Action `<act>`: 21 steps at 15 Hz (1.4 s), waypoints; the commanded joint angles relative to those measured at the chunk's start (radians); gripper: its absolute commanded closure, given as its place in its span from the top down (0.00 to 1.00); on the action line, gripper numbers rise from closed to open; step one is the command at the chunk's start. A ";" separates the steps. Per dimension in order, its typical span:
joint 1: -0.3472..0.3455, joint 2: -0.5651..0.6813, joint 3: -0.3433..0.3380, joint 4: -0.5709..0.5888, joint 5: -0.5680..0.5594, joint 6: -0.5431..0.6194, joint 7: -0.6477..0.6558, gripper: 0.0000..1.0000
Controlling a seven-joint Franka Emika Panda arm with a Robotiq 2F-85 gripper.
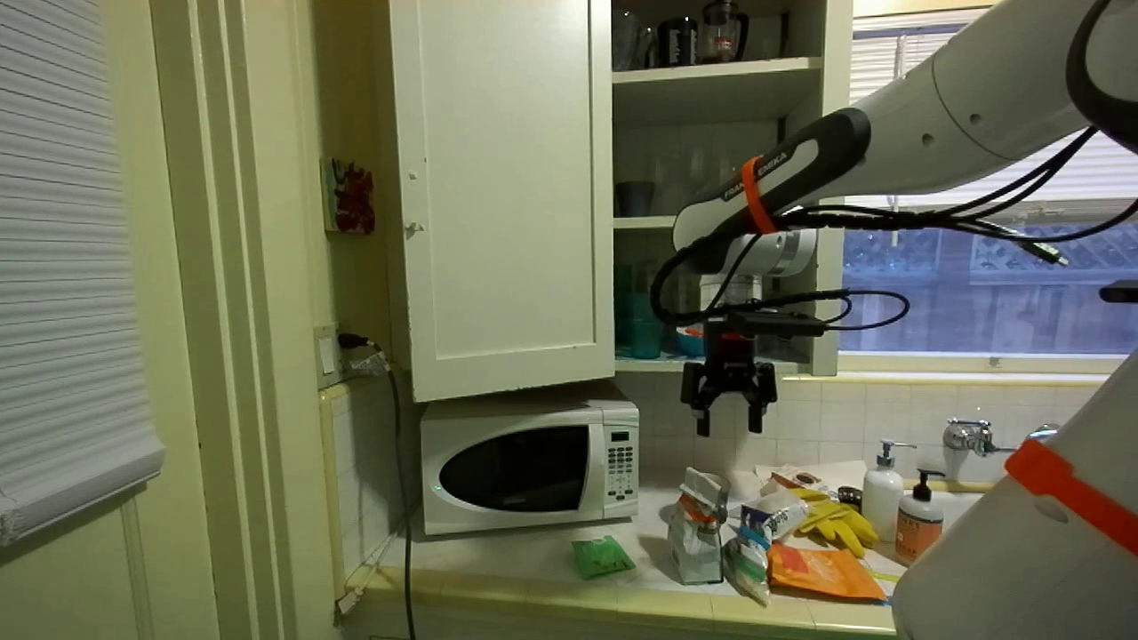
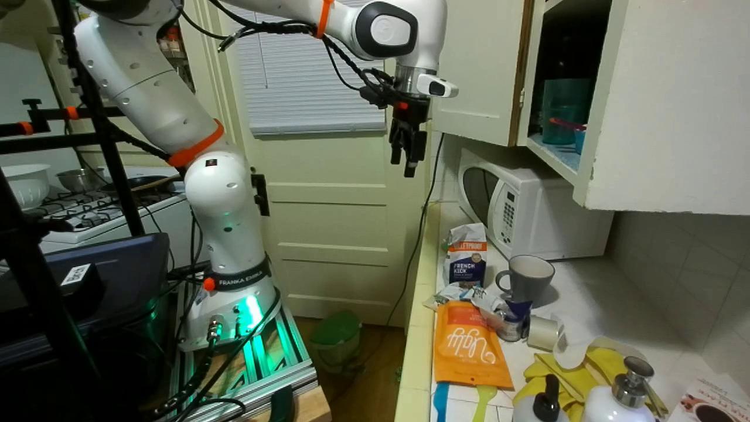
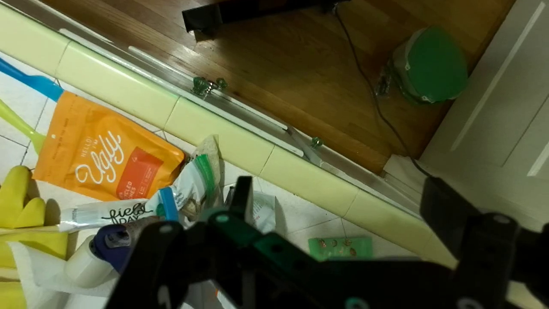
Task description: Pick up the spoon from the bowl and put it in the cup
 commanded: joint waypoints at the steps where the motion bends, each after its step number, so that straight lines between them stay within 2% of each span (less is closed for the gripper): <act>1: -0.036 -0.025 -0.025 0.044 0.075 0.050 0.042 1.00; 7: -0.095 0.011 -0.076 0.231 0.168 0.085 0.123 1.00; 8: -0.109 0.008 -0.074 0.241 0.165 0.118 0.149 1.00; 9: -0.099 -0.014 -0.065 0.208 0.138 0.079 0.104 1.00; 12: -0.112 -0.004 -0.071 0.241 0.144 0.097 0.130 1.00; 14: -0.125 0.046 -0.088 0.256 0.207 0.208 0.216 1.00; 21: -0.121 0.148 -0.138 0.263 0.426 0.544 0.273 1.00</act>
